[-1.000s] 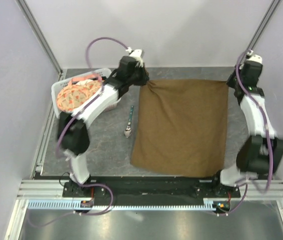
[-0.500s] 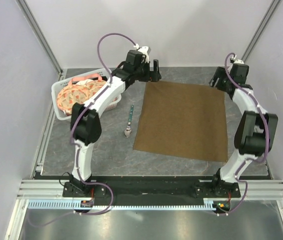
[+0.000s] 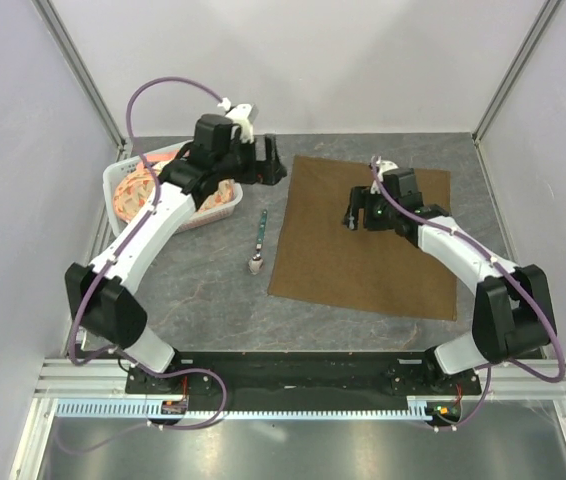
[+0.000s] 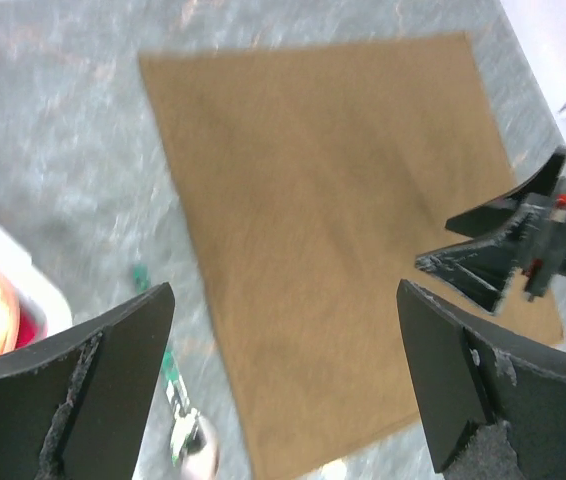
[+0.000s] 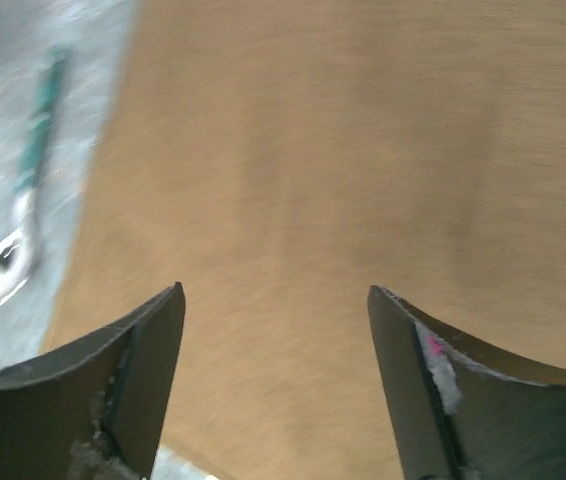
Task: Fold the napkin, place the utensils inside, and roll it up
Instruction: Flatten the napkin out, then fold the napkin
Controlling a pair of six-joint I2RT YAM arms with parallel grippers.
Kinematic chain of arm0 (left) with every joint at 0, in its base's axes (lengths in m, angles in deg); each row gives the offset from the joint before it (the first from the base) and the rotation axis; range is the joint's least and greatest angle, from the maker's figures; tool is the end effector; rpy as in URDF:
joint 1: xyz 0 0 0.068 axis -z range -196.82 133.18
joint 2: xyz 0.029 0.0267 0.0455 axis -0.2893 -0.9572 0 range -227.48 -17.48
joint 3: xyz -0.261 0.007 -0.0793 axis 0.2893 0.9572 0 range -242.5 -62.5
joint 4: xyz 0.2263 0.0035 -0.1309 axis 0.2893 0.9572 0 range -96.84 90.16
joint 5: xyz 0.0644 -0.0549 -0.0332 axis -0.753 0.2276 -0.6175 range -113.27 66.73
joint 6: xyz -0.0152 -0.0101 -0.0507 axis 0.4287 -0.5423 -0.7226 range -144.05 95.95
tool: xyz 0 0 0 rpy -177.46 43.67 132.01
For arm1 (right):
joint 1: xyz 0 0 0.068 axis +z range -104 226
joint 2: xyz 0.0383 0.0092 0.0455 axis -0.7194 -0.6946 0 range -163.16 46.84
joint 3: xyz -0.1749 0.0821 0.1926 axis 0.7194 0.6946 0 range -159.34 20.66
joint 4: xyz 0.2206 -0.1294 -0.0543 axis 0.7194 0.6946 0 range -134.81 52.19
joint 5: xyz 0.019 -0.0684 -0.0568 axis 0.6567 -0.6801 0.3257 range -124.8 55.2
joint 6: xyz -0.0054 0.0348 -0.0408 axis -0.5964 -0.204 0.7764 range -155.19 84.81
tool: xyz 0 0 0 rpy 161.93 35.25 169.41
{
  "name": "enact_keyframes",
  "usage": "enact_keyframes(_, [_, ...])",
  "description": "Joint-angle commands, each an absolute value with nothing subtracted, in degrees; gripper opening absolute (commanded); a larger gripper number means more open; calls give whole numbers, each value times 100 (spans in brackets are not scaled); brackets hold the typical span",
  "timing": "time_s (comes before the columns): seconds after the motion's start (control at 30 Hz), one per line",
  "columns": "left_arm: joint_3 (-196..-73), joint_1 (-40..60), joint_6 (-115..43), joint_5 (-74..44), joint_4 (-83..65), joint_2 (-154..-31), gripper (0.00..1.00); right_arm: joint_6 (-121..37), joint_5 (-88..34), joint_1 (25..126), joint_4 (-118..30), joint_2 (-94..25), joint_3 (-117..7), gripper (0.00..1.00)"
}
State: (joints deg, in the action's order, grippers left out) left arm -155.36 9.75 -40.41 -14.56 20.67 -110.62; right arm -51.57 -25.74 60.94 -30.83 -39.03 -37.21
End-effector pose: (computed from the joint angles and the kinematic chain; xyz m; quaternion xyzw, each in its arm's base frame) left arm 0.3343 -0.1731 0.3851 0.1150 0.8469 -0.2489 0.4555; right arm 0.3141 0.0897 0.2417 -0.0207 0.9109 0.1790 0.3711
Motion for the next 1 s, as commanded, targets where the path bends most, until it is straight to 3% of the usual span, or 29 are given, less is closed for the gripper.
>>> enact_keyframes(0.0, [-14409, 271, -3689, -894, 2366, -9909, 100, -5224, -2838, 7057, -2768, -3490, -3849, 80])
enact_keyframes(0.2, [-13362, -179, -3487, -868, 2129, -8868, 100, -5303, -3620, 8981, -2433, -4078, -4305, 74])
enact_keyframes(0.4, [-13291, -240, -3583, -1157, 2190, -8683, 100, -5365, -4393, 10416, -2424, -5352, -5025, 63])
enact_keyframes(0.63, [-13203, -293, -3592, -1782, 2137, -8445, 100, -5303, -4754, 10823, -2310, -6468, -5721, 55])
enact_keyframes(0.97, [-13203, -416, -3715, -1562, 2120, -8533, 100, -5303, -5115, 10858, -2204, -6531, -5607, 51])
